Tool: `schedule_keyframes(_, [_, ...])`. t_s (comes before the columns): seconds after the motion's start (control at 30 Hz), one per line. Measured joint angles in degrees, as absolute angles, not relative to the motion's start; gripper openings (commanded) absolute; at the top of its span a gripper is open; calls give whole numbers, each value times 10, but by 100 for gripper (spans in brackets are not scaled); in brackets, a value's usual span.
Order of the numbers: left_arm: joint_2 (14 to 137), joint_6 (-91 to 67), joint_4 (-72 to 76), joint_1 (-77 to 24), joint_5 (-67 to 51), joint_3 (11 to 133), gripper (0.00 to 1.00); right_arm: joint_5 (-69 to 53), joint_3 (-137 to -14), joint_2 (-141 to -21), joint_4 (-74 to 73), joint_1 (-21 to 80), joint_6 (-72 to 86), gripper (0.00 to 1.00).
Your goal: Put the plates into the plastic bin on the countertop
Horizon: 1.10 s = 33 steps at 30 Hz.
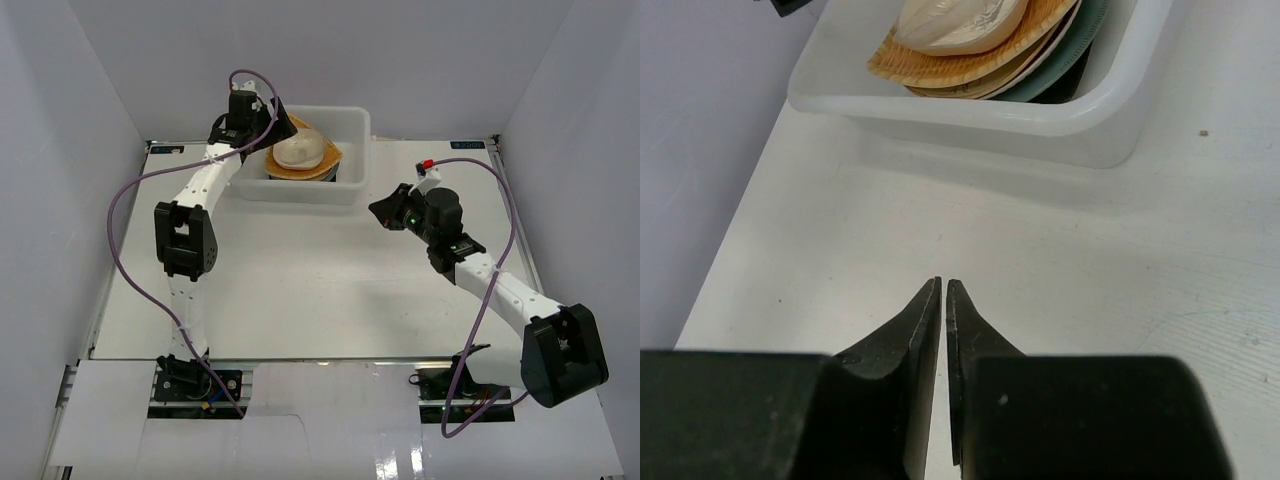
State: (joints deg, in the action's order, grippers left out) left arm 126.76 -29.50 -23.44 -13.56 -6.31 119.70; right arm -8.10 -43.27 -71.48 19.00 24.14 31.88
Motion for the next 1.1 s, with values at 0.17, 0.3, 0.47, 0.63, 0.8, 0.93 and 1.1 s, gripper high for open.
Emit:
schedule_keyframes(0.17, [1243, -290, -236, -132, -68, 1202, 98, -69, -433, -688, 152, 242, 287, 16])
schedule_keyframes(0.3, [1134, -292, -208, -132, -91, 1086, 98, -55, -433, -639, 125, 242, 265, 23])
schedule_keyframes(0.47, [917, -294, -166, -147, -120, 869, 98, -47, -433, -582, 109, 242, 246, 33])
schedule_keyframes(0.63, [686, -289, -119, -175, -166, 656, 98, -44, -418, -538, 74, 242, 227, 57])
schedule_keyframes(0.8, [519, -277, -116, -178, -218, 521, 98, -20, -395, -467, 25, 243, 207, 90])
schedule_keyframes(0.93, [420, -263, -116, -178, -240, 470, 98, 37, -358, -383, 31, 244, 211, 90])
schedule_keyframes(1.1, [355, -246, -90, -180, -248, 456, 98, 75, -321, -347, 33, 244, 219, 90])
